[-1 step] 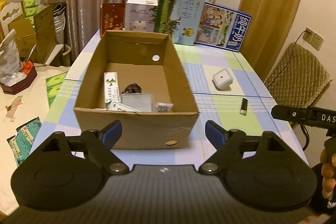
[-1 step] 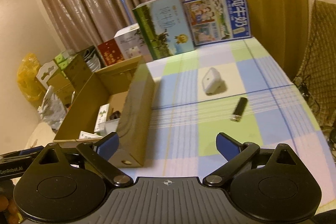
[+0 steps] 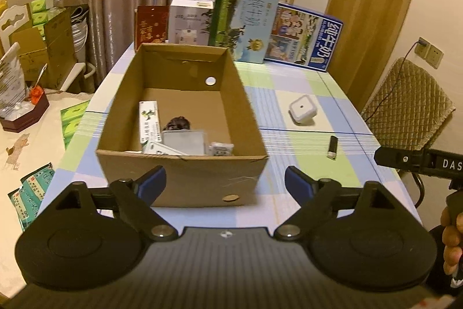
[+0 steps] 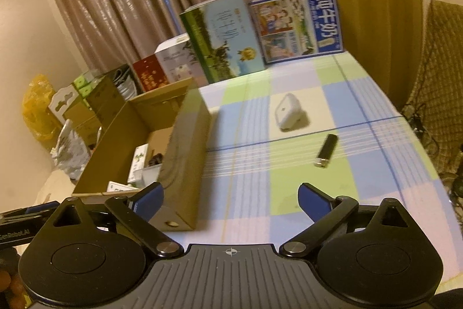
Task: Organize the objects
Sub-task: 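Withdraw both tools from the box toward the black USB stick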
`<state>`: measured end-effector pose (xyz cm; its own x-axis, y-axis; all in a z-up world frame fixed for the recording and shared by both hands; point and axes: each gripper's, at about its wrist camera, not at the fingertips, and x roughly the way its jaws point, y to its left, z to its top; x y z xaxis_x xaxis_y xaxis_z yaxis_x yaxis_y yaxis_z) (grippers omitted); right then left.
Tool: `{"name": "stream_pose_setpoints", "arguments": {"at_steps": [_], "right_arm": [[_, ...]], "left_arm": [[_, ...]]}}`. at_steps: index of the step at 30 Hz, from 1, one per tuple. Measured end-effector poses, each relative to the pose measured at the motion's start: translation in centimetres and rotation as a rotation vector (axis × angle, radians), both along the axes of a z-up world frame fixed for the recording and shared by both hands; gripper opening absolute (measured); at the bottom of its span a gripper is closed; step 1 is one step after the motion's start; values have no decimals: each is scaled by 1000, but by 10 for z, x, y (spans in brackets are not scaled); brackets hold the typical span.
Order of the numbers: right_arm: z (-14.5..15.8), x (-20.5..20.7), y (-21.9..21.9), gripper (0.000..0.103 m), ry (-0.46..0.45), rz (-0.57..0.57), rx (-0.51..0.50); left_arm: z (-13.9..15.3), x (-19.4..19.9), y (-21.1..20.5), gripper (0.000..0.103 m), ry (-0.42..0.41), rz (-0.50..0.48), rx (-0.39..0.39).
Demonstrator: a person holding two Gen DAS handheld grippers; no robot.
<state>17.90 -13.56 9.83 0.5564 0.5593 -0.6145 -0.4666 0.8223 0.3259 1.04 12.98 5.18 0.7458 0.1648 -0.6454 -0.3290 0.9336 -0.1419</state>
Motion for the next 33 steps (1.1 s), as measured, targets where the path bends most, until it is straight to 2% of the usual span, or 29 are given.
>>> {"name": "stream_pose_setpoints", "arguments": {"at_steps": [4, 6, 33], "right_arm": [[0, 2, -17, 99, 1, -32, -1], [0, 3, -23, 100, 3, -47, -2], [-15, 24, -81, 101, 18, -159, -23]], "left_arm": [[1, 7, -11, 95, -2, -18, -4], [2, 11, -16, 102, -4, -25, 0], [-6, 48, -57, 102, 3, -113, -17]]}}
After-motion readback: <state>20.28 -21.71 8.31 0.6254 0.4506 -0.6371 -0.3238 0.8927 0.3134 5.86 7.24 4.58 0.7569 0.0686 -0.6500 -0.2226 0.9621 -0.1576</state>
